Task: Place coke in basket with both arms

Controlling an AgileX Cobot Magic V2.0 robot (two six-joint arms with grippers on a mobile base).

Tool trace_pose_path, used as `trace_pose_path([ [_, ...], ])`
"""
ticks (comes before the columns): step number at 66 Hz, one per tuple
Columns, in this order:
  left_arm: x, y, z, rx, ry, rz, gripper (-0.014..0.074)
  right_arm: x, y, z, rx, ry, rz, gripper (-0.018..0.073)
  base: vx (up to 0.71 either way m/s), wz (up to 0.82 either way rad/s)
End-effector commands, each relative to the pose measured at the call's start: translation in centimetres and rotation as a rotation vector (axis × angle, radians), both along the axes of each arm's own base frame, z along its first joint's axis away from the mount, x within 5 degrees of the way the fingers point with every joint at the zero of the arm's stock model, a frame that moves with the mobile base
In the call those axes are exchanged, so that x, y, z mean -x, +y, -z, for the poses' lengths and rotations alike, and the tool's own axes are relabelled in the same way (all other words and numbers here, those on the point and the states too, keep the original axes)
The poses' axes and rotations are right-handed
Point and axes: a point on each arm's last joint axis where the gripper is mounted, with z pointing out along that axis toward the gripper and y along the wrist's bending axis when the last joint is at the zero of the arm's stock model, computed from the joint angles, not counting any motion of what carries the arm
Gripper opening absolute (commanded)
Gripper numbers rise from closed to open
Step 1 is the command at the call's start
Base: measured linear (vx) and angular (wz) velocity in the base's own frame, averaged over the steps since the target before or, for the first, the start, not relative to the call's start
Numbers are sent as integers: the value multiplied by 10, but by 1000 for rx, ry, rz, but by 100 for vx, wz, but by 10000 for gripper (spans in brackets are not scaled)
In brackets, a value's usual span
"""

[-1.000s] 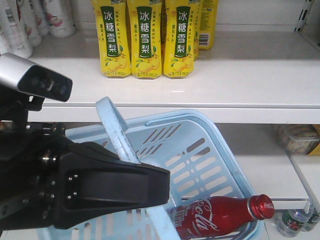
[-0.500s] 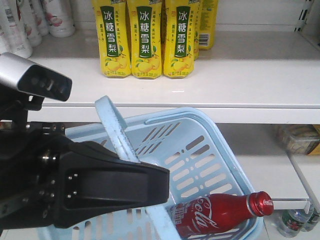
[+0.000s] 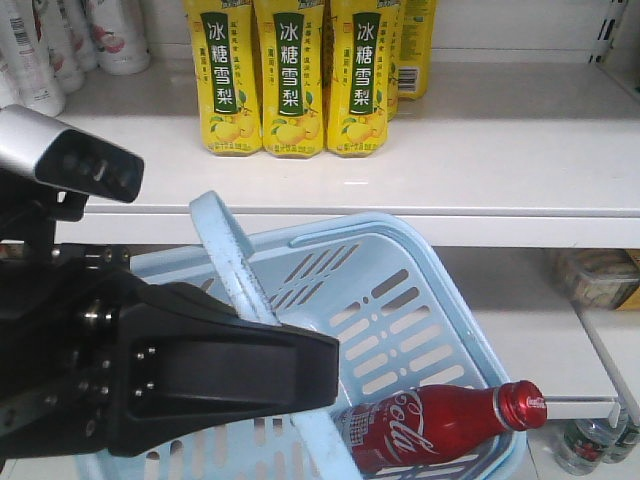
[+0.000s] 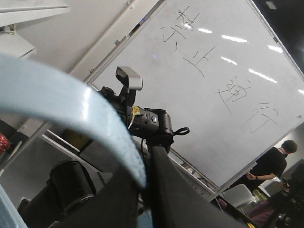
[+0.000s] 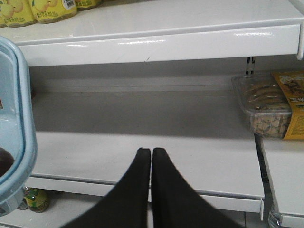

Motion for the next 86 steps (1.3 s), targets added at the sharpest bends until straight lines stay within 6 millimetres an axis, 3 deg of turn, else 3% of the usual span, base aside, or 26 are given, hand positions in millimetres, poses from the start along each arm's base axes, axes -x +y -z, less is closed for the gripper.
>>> trace_pose_path([
  [1, 6, 5, -28, 160, -2, 18, -6, -2, 1, -12, 5, -80, -10, -8, 0, 0],
  [24, 6, 5, -28, 160, -1, 11, -6, -2, 1, -12, 5, -80, -10, -8, 0, 0],
  [35, -4, 5, -28, 158, -42, -106, -6, -2, 1, -12, 5, -80, -10, -8, 0, 0],
  [63, -11, 4, -20, 66, -131, -192, -6, -2, 1, -12, 6, -81, -10, -8, 0, 0],
  [86, -17, 4, -18, 31, -408, -290, -6, -2, 1, -12, 6, -81, -10, -8, 0, 0],
])
